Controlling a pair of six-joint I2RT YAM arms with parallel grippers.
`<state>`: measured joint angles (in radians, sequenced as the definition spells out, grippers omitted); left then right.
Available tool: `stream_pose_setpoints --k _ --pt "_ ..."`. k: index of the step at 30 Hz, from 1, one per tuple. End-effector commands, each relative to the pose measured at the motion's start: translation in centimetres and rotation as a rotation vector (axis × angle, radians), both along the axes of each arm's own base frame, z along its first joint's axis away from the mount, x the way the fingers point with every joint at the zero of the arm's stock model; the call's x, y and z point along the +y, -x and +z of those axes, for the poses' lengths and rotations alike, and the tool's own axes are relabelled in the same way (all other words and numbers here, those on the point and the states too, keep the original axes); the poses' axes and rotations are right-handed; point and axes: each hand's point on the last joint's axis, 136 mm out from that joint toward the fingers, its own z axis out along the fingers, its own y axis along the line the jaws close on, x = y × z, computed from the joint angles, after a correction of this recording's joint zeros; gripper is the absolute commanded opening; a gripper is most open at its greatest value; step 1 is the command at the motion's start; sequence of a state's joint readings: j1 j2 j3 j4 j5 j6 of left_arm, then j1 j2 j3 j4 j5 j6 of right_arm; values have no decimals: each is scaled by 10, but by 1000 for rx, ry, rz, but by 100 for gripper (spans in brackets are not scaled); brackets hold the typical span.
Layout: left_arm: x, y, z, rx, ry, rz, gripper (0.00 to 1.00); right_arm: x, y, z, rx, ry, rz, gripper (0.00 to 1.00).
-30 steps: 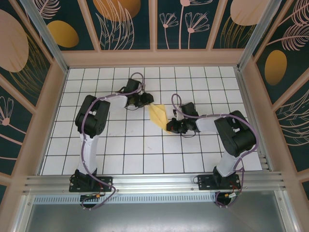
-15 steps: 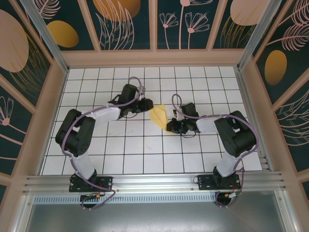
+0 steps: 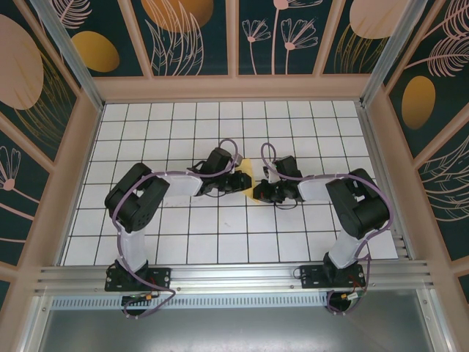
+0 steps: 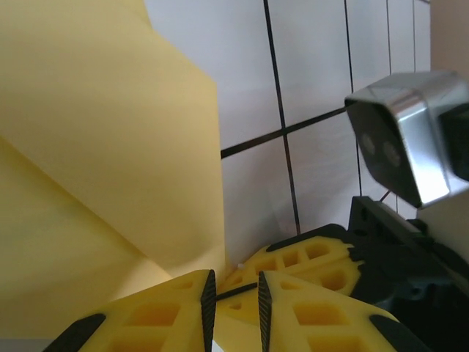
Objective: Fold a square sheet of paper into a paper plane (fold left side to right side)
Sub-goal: Fourth fold the wing at the center of the table.
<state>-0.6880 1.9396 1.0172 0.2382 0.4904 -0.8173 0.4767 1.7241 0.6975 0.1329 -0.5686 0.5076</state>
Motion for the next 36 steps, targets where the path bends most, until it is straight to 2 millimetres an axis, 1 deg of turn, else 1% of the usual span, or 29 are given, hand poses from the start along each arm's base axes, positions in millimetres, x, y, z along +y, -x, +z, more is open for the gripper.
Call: stream_pose_setpoints --k 1,5,13,17,21,26,30,36 --pt "-14 1 7 -4 60 -26 25 -40 41 -49 195 196 -54 0" --pt "-20 5 1 16 60 -45 25 -41 42 -50 201 201 -55 0" --pt "-19 -1 -21 54 18 -6 25 -42 42 -51 202 210 -52 0" --pt "-16 -5 -27 60 -2 25 23 -43 43 -52 207 214 -55 0" --pt "-14 -3 -38 85 -32 20 23 -43 43 -52 208 214 -55 0" --pt "-1 -8 -60 83 -155 50 23 -47 44 -55 215 240 -60 0" --pt "9 -15 -68 70 -220 85 23 -52 46 -59 227 273 -64 0" --pt "36 -31 -77 20 -398 125 23 -57 47 -61 234 312 -70 0"
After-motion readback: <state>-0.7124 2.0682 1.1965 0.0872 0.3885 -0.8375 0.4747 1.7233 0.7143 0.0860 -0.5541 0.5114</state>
